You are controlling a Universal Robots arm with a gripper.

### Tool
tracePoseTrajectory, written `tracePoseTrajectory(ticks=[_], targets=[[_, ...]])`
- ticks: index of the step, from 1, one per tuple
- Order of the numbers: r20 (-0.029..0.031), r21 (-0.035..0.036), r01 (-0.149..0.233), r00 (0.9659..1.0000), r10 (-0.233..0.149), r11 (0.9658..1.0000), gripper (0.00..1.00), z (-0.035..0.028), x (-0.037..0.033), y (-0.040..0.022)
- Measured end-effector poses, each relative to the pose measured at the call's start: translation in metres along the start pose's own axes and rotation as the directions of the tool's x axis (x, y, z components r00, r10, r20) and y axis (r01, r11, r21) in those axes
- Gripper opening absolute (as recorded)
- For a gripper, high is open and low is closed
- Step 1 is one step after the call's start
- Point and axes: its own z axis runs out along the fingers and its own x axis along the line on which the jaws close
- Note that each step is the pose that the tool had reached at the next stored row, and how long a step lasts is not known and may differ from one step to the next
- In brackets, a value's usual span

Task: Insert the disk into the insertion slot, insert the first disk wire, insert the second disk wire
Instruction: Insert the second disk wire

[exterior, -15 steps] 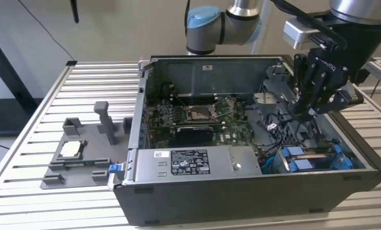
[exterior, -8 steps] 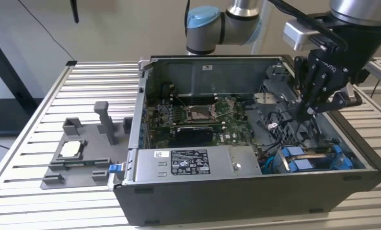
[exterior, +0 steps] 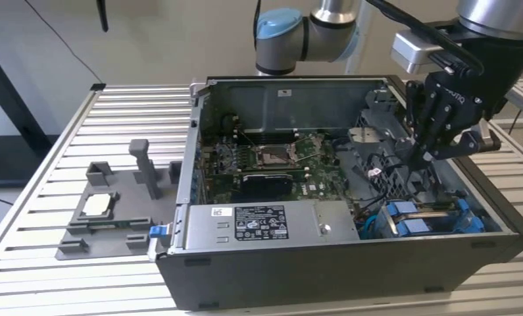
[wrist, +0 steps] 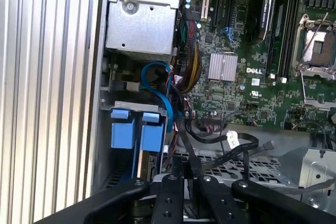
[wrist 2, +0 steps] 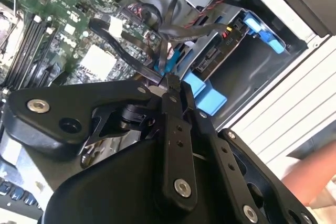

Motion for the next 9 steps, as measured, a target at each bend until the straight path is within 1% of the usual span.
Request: tracePoseTrajectory(ticks=[9], targets=[[0.0014, -0.0154, 0.000, 1.0000, 0.000, 0.9999, 0.16, 0.0009, 0.0080, 0.0002]])
